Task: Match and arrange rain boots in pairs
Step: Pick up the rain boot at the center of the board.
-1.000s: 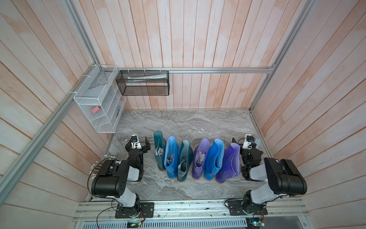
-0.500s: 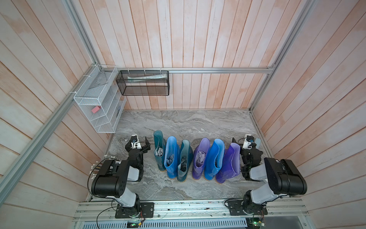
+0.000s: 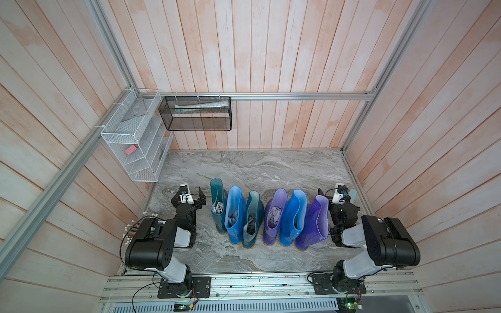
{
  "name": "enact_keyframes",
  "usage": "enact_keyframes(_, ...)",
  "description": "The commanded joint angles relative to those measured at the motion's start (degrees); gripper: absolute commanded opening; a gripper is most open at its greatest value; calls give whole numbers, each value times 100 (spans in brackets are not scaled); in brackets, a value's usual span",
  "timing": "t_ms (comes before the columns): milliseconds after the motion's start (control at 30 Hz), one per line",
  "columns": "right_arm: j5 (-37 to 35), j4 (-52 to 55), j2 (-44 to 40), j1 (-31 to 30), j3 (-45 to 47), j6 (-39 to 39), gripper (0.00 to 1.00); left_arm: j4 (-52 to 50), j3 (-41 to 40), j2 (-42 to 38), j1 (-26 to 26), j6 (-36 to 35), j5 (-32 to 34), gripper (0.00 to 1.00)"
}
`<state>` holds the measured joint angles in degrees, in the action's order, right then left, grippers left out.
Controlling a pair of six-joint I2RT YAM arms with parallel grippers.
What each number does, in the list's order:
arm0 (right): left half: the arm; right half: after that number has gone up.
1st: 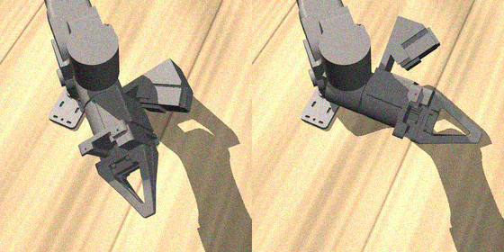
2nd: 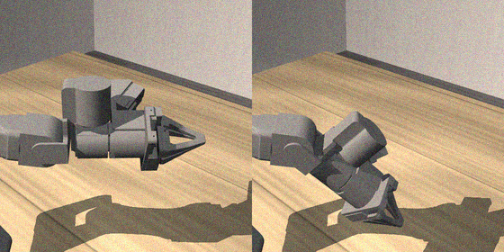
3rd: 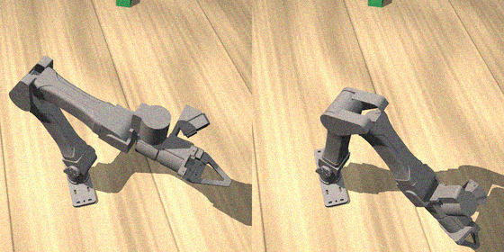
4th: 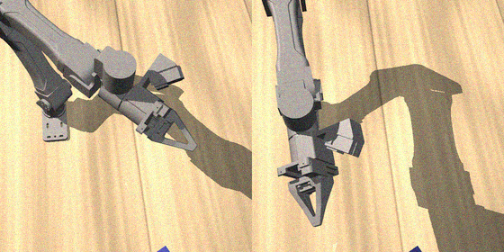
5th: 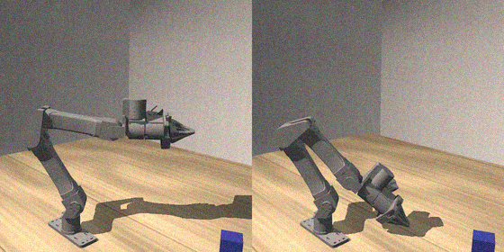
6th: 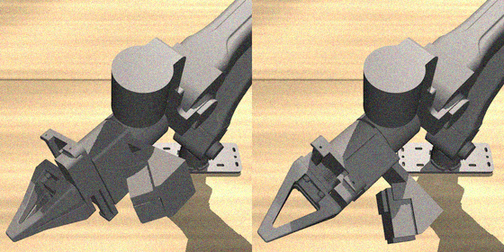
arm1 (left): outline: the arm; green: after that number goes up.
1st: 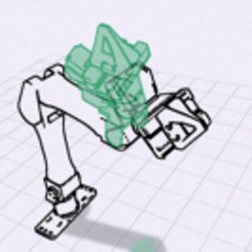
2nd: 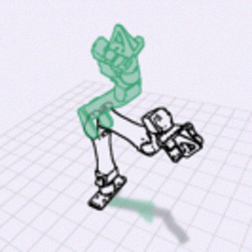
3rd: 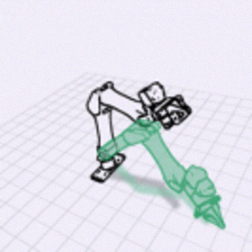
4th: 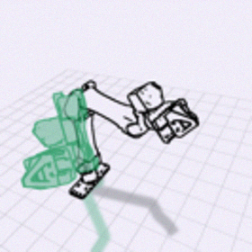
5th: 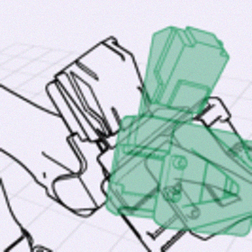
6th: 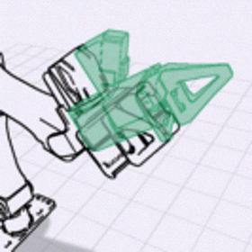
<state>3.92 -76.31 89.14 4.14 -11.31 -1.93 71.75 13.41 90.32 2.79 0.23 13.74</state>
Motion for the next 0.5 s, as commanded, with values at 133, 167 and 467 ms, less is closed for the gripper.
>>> enact_keyframes(133, -60, -116, 55, -25, -70, -61, 98, 2, 61, -6, -22, 35, -55, 100)
enact_keyframes(167, -74, -115, 58, -27, -73, -55, 98, 46, 45, -13, -19, 17, -39, 100)
enact_keyframes(467, -2555, 2869, -2735, -388, -925, -309, 98, -2151, 289, -2855, 735, 174, 1574, 100)
